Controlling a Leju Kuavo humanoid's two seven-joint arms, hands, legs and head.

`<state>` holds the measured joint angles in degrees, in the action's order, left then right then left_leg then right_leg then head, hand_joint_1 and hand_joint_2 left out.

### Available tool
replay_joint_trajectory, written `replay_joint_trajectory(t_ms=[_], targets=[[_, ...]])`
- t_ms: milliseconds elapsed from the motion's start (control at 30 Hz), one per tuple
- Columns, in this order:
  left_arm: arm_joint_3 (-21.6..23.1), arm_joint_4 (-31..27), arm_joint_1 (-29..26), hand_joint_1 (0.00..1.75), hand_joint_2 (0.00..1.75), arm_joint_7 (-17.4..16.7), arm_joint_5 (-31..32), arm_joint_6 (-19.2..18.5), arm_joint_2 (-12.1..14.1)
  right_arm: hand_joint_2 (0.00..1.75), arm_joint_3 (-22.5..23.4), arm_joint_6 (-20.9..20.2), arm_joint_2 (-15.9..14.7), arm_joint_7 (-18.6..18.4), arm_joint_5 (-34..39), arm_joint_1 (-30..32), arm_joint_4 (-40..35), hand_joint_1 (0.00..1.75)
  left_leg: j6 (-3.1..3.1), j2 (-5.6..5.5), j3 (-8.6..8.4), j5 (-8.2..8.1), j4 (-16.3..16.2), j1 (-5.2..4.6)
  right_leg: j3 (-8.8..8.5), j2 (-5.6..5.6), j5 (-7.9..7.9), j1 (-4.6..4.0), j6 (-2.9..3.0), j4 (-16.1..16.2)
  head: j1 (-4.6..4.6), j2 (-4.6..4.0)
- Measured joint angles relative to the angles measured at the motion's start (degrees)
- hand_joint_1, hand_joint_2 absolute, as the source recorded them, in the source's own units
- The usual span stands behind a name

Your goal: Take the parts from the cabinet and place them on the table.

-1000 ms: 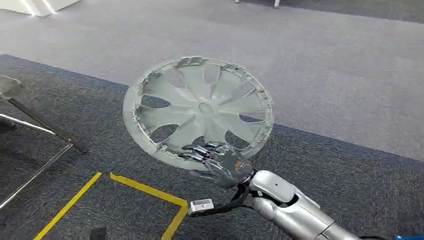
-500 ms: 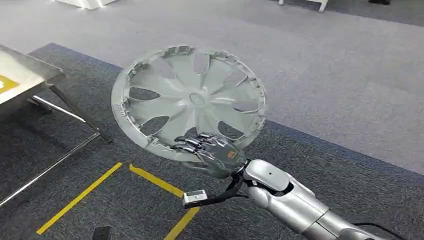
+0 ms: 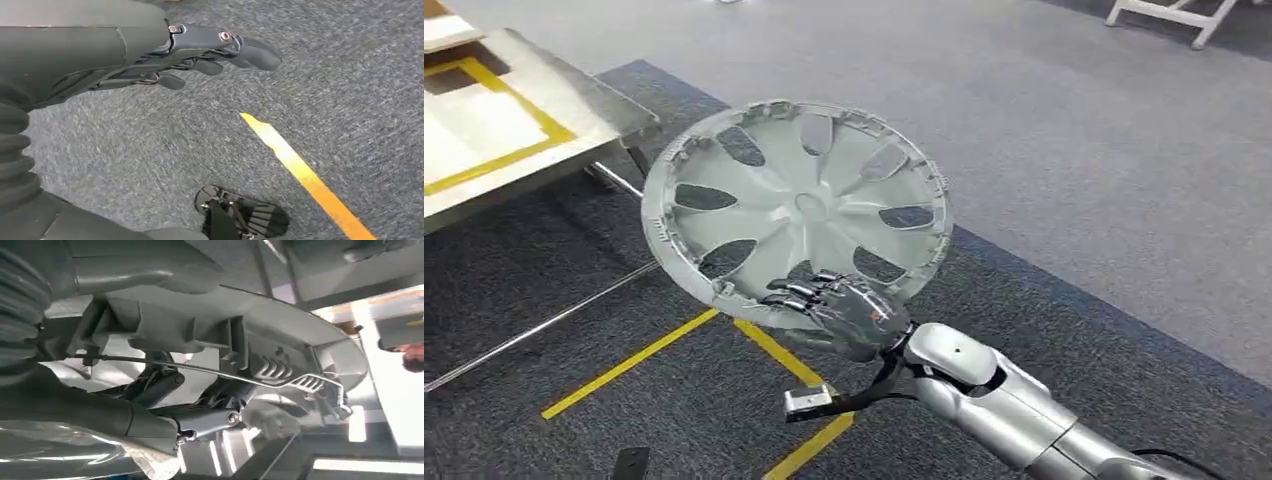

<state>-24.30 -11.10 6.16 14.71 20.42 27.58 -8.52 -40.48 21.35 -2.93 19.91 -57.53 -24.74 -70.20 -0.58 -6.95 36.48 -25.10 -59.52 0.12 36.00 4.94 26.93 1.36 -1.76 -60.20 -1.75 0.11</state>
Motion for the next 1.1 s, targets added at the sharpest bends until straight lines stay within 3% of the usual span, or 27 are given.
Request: replay_joint_trajectory(t_ms=[67,100,133,167,200,267,300,333,367,400,433,467,600,633,667,700,767,800,833,900,933,967,1000,1100], targets=[[0.3,0.0,-0.3,0.0,1.75,0.0,0.8,0.0,-0.1,1.75,-0.2,0.3,-0.1,-0.3,-0.2,0.6,-0.2,1.75,0.77,-1.17,0.02,0.17,0.3,0.38,-0.16,-0.9,0.17,-0.39,0.56,0.1,0.04,0.0],[0.3,0.0,-0.2,0.0,1.75,0.0,0.8,0.2,0.0,1.75,-0.2,0.3,-0.1,-0.4,-0.2,0.9,-0.3,1.75,0.99,-1.86,0.08,-0.02,0.1,0.28,-0.54,-1.7,0.05,0.28,0.95,0.5,-0.02,0.0],[0.4,0.0,-0.2,0.0,1.75,0.0,0.8,0.3,-0.1,1.75,-0.2,0.3,-0.2,-0.4,-0.1,1.2,-0.5,1.75,1.36,0.92,0.26,-0.64,-0.7,-0.07,-0.89,-2.46,0.11,0.15,1.17,0.7,-0.06,0.0],[0.4,0.0,-0.1,0.0,1.75,0.1,0.9,0.3,-0.1,1.75,-0.2,0.5,-0.3,-0.4,-0.1,1.4,-0.6,1.75,1.69,3.6,1.34,-2.16,-3.2,-0.11,-1.17,-3.18,0.28,0.11,1.49,0.7,-0.83,0.0],[0.5,0.0,0.1,0.0,1.75,0.1,1.0,0.3,-0.2,1.75,-0.2,0.6,-0.5,-0.4,-0.1,1.8,-0.7,1.75,2.05,5.25,3.34,-4.14,-7.4,0.08,-1.35,-3.98,0.43,0.0,1.7,0.7,-0.74,0.0],[0.6,0.0,0.1,0.0,1.75,0.1,1.1,0.3,-0.2,1.75,-0.2,0.8,-1.1,-0.3,-0.3,2.7,-0.8,1.75,2.34,6.38,7.36,-7.32,-15.8,0.4,-1.6,-5.7,0.79,-0.14,1.88,0.7,-0.76,0.0],[0.7,0.0,-0.1,0.0,1.75,0.1,1.1,0.3,-0.3,1.75,-0.2,0.8,-1.4,-0.3,-0.3,3.1,-0.8,1.75,2.36,6.47,8.02,-7.12,-17.0,0.47,-1.74,-6.47,0.93,-0.16,1.86,0.7,-0.81,0.0],[0.8,0.0,-0.4,0.0,1.75,0.1,1.1,0.4,-0.3,1.75,-0.2,0.8,-1.6,-0.2,-0.3,3.4,-1.0,1.75,2.31,6.53,7.39,-5.75,-15.8,0.47,-1.94,-7.1,1.13,-0.18,1.81,0.7,-0.83,0.0],[0.8,0.0,-0.5,0.0,1.75,0.1,1.2,0.4,-0.3,1.75,-0.2,0.8,-1.7,-0.3,-0.3,3.7,-1.1,1.75,2.12,6.74,5.65,-3.38,-12.1,0.43,-2.18,-7.83,1.3,-0.23,1.76,0.7,-0.81,0.0],[0.8,0.0,-0.6,0.0,1.75,-0.1,1.2,0.4,-0.3,1.75,-0.2,0.8,-1.8,-0.3,-0.3,3.8,-1.3,1.75,1.7,7.53,2.84,-0.59,-6.4,0.27,-2.55,-8.54,1.51,-0.3,1.68,0.7,-0.83,0.0],[0.8,0.0,-0.6,0.0,1.75,-0.1,1.2,0.5,-0.2,1.75,-0.2,0.8,-1.9,-0.3,-0.3,3.9,-1.5,1.75,1.09,9.73,0.6,1.29,-1.9,-0.12,-2.82,-9.06,1.73,-0.36,1.57,0.8,-0.79,0.0],[0.8,0.0,-0.5,0.0,1.75,-0.2,1.2,0.5,-0.2,1.75,-0.2,0.8,-2.1,-0.3,-0.3,4.0,-1.7,1.75,0.75,11.76,-0.33,0.14,-0.2,-1.0,-2.91,-9.69,1.97,-0.79,1.2,0.8,-0.81,0.0],[0.9,0.0,-1.1,0.0,1.75,-0.4,1.2,0.5,-0.2,1.75,-0.2,0.9,-2.4,-0.2,-0.4,4.1,-2.1,1.75,-0.34,9.31,-0.35,0.31,0.7,-1.08,-4.02,-12.15,2.4,-0.96,0.08,1.5,-0.9,0.0],[0.8,0.0,-1.3,0.0,1.75,-0.5,1.1,0.5,-0.3,1.75,-0.2,0.9,-2.5,-0.3,-0.4,4.1,-2.4,1.75,-0.7,8.71,-1.02,0.66,1.5,-0.42,-3.68,-10.62,3.05,-0.65,-0.35,1.2,-0.77,0.0],[0.9,0.0,-1.2,0.0,1.75,-0.5,1.2,0.6,-0.3,1.75,-0.2,0.9,-2.6,-0.3,-0.3,4.0,-2.4,1.75,-0.98,7.99,-1.09,0.74,1.5,-0.27,-2.79,-7.64,4.18,-0.58,-0.41,-0.7,-0.59,0.0],[0.9,0.0,-1.0,0.0,1.75,-0.5,1.2,0.6,-0.4,1.75,-0.2,0.9,-2.8,-0.2,-0.3,4.0,-2.5,1.75,-1.26,7.31,-1.0,0.74,1.5,-0.21,-0.86,-6.13,6.02,-0.58,-0.35,-4.5,-0.37,0.0],[0.9,0.0,-1.0,0.0,1.75,0.0,1.3,0.4,-0.5,1.75,-0.1,0.9,-3.4,-0.4,-0.5,4.5,-2.5,1.75,-1.44,5.77,-1.04,0.62,1.5,-0.24,4.18,-5.16,9.34,-0.65,-0.53,-13.6,-0.2,0.0],[0.9,0.0,-1.1,0.0,1.75,0.5,1.4,0.2,-0.5,1.75,-0.2,0.9,-3.6,-0.4,-0.6,5.0,-2.5,1.75,-1.48,4.91,-1.08,0.59,1.5,-0.27,5.93,-5.06,9.24,-0.67,-0.56,-15.9,-0.2,0.0],[0.9,0.0,-1.2,0.0,1.75,0.8,1.3,0.2,-0.6,1.75,-0.2,0.9,-3.9,-0.5,-0.7,5.4,-2.6,1.75,-1.48,4.07,-1.16,0.55,1.4,-0.26,6.18,-5.05,7.84,-0.67,-0.57,-15.3,-0.2,0.0],[0.9,0.0,-1.1,0.0,1.75,1.5,1.1,0.2,-0.7,1.75,-0.2,0.7,-4.0,-0.7,-0.7,5.8,-3.0,1.75,-1.23,2.26,-1.19,0.36,1.1,-0.15,3.53,-4.59,2.28,-0.57,-0.43,-7.7,-0.2,0.0],[0.9,0.0,-1.0,0.0,1.75,1.8,0.8,0.1,-0.8,1.75,-0.2,0.3,-4.0,-0.6,-0.6,5.6,-3.0,1.75,-0.9,1.4,-1.19,0.13,0.8,-0.05,1.22,-3.17,-0.63,-0.34,-0.44,-2.1,-0.2,0.0],[0.8,0.0,-0.9,0.0,1.75,2.1,0.6,0.0,-0.8,1.75,-0.3,-0.2,-4.0,-0.6,-0.5,5.1,-2.9,1.75,-0.59,0.93,-0.75,-0.07,0.6,-0.1,0.21,0.27,-0.03,0.13,-0.43,-0.4,-0.17,0.0],[0.7,0.0,-0.5,0.0,1.75,2.2,0.6,-0.1,-0.7,1.75,-0.4,-0.6,-3.6,-0.4,-0.3,4.4,-2.6,1.75,-0.34,0.41,-0.17,-0.11,-0.1,-0.18,-0.36,0.66,0.06,0.39,-0.39,0.7,-0.37,0.0],[0.6,0.0,-0.4,0.0,1.75,1.9,0.8,-0.6,-0.7,1.75,-0.9,-1.4,-0.9,-0.7,-0.3,1.8,-0.9,1.75,0.71,-1.18,0.13,0.17,0.3,0.32,-0.41,-0.81,0.1,-0.06,0.45,0.5,-0.24,0.02]])
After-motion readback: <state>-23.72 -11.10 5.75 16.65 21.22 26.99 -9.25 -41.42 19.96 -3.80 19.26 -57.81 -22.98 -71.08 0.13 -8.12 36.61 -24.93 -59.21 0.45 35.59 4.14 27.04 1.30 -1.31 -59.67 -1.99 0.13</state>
